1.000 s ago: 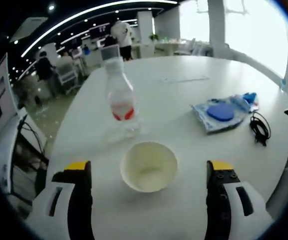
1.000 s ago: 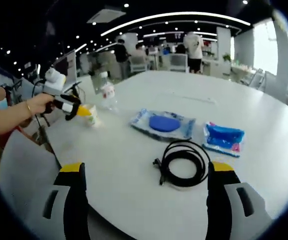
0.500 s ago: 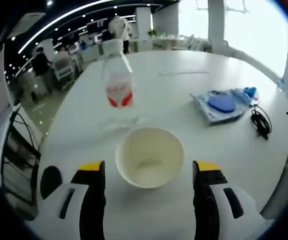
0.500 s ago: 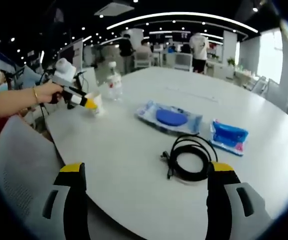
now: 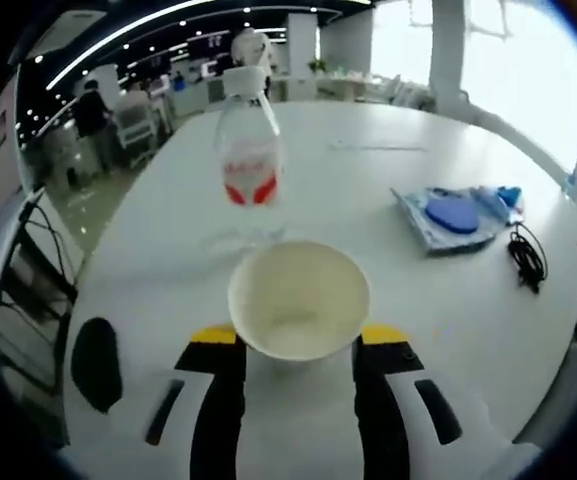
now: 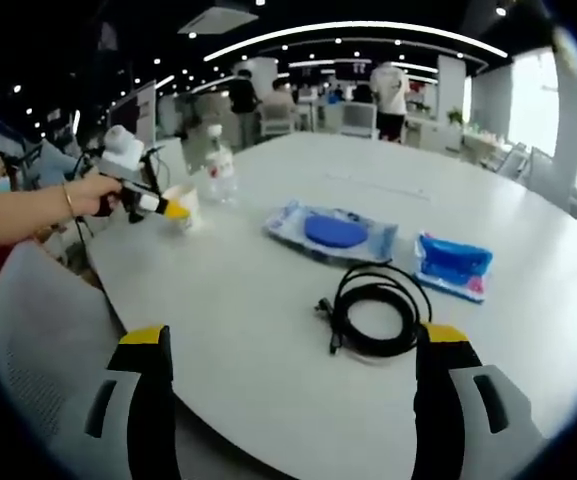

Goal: Arrange the tabletop items into an orderly group along one side of the table until the central work area is clear of visible clutter.

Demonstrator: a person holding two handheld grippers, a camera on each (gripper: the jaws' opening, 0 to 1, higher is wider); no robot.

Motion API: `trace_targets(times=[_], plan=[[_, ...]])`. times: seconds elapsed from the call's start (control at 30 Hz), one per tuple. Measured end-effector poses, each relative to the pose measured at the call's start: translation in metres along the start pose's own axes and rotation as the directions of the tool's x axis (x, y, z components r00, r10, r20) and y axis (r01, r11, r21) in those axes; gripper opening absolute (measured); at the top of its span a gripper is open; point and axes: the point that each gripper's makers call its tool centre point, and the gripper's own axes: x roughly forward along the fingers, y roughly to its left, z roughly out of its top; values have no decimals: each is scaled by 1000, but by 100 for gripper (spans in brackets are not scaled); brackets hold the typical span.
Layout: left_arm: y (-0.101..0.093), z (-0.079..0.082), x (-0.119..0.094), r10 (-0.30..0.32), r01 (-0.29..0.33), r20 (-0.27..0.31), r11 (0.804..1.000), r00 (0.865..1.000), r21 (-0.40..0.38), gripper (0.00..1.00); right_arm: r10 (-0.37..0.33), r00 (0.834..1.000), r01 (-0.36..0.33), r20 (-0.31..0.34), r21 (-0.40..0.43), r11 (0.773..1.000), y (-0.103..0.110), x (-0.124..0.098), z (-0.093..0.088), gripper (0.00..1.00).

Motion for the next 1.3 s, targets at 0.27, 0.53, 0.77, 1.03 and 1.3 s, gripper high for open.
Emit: trace_targets(times=[0.27,0.53,0.77,1.03,1.3], plan=[[-5,5,-2,-8,7,20,1000,1000,11,38,-9,1000,9,0,5,1000,-1,-1,-1,99],[-14,16,-4,-27,26,45,999,999,30,38,-18,1000,18,3,10,1000,-4,-4,0,99],[-24,24,-2,-52,49,57,998,997,39,38,-32,999,32,-20,-16,999,-16,-9,-5,99],[-38,35,5,-76,72,66,996,995,49,38,-35,999,34,-17,-27,999,-26,-14,-1,99],[-51,48,18,-93,90,73,995,993,40,38,-35,999,33,-35,-32,999,-34,-16,-6,99]])
